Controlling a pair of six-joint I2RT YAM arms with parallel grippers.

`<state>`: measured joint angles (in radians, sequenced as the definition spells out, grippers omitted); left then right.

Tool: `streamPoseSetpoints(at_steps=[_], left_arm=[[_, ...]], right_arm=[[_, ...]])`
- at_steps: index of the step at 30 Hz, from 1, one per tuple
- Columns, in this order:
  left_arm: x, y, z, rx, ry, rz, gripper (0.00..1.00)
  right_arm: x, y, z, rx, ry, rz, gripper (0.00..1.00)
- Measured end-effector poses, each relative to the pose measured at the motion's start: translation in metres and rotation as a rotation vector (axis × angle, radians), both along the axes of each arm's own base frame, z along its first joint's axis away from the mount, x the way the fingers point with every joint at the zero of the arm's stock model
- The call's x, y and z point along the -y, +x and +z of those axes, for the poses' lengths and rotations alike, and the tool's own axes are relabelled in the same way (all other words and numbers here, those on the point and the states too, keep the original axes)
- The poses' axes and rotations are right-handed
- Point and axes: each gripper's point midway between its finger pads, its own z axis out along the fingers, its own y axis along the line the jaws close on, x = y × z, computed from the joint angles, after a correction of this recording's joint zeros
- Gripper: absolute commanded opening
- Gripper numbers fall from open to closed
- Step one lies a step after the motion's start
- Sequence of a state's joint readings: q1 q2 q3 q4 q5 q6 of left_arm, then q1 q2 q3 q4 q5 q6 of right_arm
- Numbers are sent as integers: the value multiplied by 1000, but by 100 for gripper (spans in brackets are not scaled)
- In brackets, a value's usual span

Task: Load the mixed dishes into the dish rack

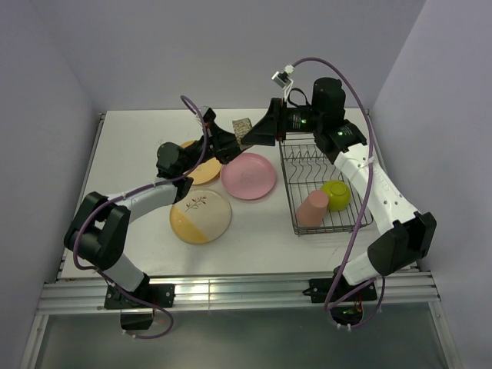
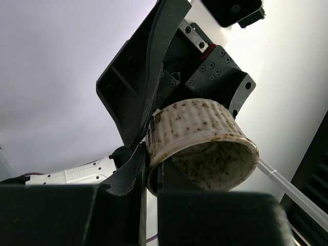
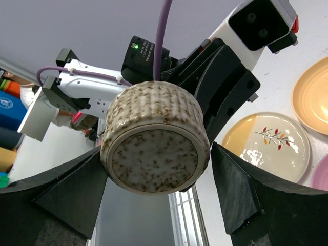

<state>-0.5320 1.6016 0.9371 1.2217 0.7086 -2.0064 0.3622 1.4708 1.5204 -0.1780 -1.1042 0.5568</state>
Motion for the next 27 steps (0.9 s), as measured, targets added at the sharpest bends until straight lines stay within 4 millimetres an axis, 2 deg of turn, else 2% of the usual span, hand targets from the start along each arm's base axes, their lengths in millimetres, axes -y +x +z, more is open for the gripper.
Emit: streamPoseSetpoints(at_steps=[8, 16, 27], left_arm=[[2, -3, 1, 4, -4, -9, 0], [5, -10, 2, 16, -5, -30, 0], [6, -14, 1, 35, 3, -43, 0]], right_arm=[[0, 4, 12, 19, 35, -12, 89], [1, 8, 26, 48, 79, -20, 87], [-1, -2, 15, 13, 87, 32, 89]])
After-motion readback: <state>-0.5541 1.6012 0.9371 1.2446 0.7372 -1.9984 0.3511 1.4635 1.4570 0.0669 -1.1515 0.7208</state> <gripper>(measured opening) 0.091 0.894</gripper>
